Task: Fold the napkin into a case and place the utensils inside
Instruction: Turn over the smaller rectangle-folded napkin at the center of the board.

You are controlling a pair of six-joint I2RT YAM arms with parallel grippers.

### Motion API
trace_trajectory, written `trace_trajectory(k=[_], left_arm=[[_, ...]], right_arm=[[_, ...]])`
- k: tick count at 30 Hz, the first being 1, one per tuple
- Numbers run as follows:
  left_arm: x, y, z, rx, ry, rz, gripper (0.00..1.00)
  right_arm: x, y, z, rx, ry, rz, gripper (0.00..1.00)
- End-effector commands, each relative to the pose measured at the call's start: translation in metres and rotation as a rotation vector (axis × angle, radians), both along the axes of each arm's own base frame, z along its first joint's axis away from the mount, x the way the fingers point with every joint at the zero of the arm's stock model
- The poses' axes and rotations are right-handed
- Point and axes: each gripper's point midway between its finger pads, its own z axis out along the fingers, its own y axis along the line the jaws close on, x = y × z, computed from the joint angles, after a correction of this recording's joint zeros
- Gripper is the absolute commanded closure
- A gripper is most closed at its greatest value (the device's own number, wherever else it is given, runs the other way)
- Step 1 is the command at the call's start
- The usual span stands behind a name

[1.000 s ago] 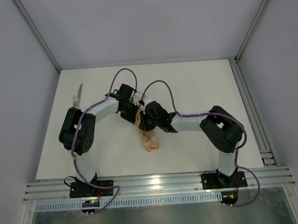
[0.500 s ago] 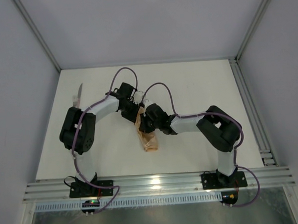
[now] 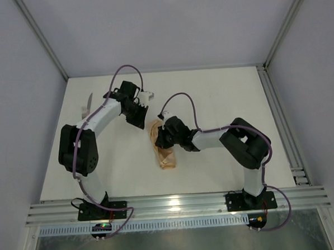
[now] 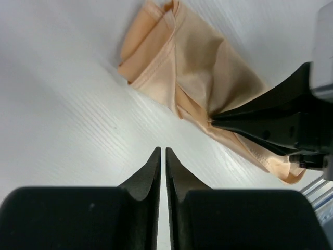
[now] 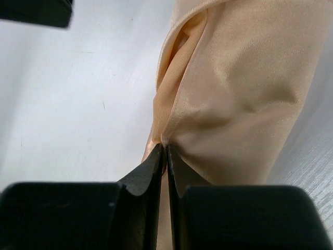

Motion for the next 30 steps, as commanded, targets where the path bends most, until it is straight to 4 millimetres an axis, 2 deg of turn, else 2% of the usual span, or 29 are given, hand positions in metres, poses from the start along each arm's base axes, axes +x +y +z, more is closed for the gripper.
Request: trace_trajectory(k=[1, 3, 4, 10, 15, 20, 22, 25, 26, 29, 30], left_arm=[[0.017, -0.004, 0.034, -0.005, -0.111, -0.047, 0.92], [0.032, -0.011, 0.029, -0.014, -0.133, -0.044, 0.86], [0.036, -0.014, 0.017, -0.021, -0.110, -0.039, 0.84], [0.056, -0.037, 0.005, -0.059, -0.215, -0.053, 0.84], [0.056, -0.041, -0.019, -0.031, -0.186, -0.052, 0.84], [0.044, -0.047, -0.043, 0.004, -0.165, -0.084, 0.84], [0.041, -0.044, -0.052, 0.032, -0.151, -0.082, 0.85], [0.039, -0.036, -0.067, 0.080, -0.123, -0.070, 0.85], [0.039, -0.036, -0.068, 0.082, -0.117, -0.068, 0.85], [0.038, -0.035, -0.070, 0.091, -0.109, -0.061, 0.85], [0.039, -0.034, -0.070, 0.094, -0.110, -0.058, 0.85]], right_arm=[[-0.002, -0.005, -0.012, -0.015, 0.023, -0.014, 0.88], [-0.002, -0.004, -0.011, -0.015, 0.020, -0.014, 0.88], [-0.002, -0.004, -0.011, -0.015, 0.019, -0.014, 0.88], [-0.004, -0.008, -0.012, -0.018, 0.017, -0.024, 0.88], [-0.003, -0.009, -0.013, -0.022, 0.017, -0.026, 0.88], [-0.003, -0.011, -0.014, -0.030, 0.015, -0.030, 0.88], [-0.002, -0.010, -0.012, -0.034, 0.009, -0.026, 0.83], [0.001, -0.010, 0.001, -0.043, -0.026, -0.018, 0.71], [0.004, -0.007, 0.010, -0.043, -0.051, -0.013, 0.65], [0.005, -0.007, 0.042, -0.051, -0.113, 0.014, 0.57], [0.005, -0.007, 0.063, -0.026, -0.145, 0.018, 0.55]])
